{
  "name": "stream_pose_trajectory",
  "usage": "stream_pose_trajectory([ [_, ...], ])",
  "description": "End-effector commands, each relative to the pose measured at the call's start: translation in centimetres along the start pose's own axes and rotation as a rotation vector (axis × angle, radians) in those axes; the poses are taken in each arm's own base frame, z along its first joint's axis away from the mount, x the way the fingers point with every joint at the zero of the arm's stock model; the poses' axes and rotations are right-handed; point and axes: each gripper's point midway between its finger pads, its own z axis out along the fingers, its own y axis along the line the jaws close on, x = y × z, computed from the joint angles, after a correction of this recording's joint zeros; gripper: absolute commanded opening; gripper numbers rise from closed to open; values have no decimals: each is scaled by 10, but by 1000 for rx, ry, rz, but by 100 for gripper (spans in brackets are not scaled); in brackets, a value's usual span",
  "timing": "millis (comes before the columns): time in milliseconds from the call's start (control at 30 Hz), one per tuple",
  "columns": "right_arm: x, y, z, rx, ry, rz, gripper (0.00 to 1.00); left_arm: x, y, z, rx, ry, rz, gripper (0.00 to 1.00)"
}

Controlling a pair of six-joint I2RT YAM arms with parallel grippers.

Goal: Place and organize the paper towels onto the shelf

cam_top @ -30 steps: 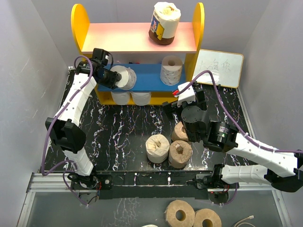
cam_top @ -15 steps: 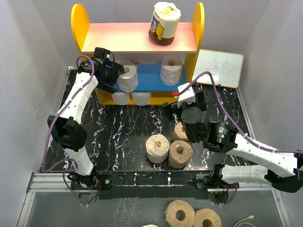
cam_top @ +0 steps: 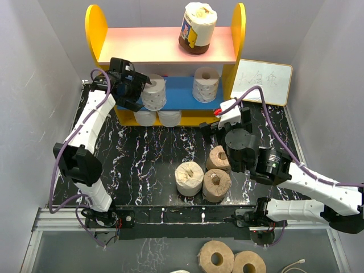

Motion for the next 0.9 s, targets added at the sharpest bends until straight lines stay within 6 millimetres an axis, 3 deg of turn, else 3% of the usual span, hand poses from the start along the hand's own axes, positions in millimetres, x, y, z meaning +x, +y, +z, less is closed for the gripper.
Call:
stream_pose_trajectory([
  [0, -22, -11, -5, 13, -66, 81, 98, 7, -19, -59, 171, 15, 48, 99],
  [233, -24, -11, -9, -28, -56, 58, 99, 6, 14, -83, 197, -78, 292, 99],
  [333, -18, 10, -17, -181, 25, -4, 99, 5, 31, -88, 172, -130, 524, 99],
  [367, -15, 26, -23, -279, 66, -18, 99, 3, 35, -90, 154, -143, 611, 99],
  [467, 13, 57, -37, -460, 230, -102, 99, 5, 47, -88, 147, -134, 946, 99],
  [533, 38, 64, -38, -466, 340, -167, 99, 6, 60, -80, 126, -111, 1179, 99],
  [600, 61, 65, -36, -448, 422, -233, 99, 17, 77, -70, 170, -26, 1471, 92],
  [633, 64, 65, -35, -436, 430, -242, 99, 22, 89, -70, 189, 4, 1546, 92],
  [733, 51, 60, -32, -411, 344, -176, 99, 38, 109, -74, 275, -8, 1726, 98],
  [800, 35, 54, -35, -410, 263, -94, 99, 45, 117, -74, 232, -67, 1830, 99],
  [867, 29, 62, -47, -514, 234, -51, 99, 36, 119, -75, 164, -141, 1882, 99],
])
